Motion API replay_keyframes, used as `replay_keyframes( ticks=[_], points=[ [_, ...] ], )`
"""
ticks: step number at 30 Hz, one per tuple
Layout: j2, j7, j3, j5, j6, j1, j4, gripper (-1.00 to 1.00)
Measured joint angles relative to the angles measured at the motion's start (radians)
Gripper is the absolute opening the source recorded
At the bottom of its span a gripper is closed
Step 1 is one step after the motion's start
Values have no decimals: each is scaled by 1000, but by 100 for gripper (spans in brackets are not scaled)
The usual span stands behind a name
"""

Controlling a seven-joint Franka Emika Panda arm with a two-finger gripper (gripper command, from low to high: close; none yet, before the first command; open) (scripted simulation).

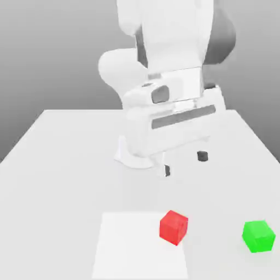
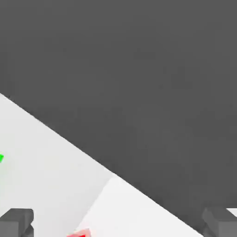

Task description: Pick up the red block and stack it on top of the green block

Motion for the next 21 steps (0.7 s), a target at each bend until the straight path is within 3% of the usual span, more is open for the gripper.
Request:
replay_keyframes(
  ticks=[5, 12, 13, 21],
  points=[
    [163, -81, 11, -94, 110, 25, -90, 0],
    [363, -136, 49, -44, 277, -3, -72, 0],
    [392, -143, 62, -35, 301, -14, -69, -100],
    [379, -137, 58, -43, 289, -12, -71, -100]
  ],
)
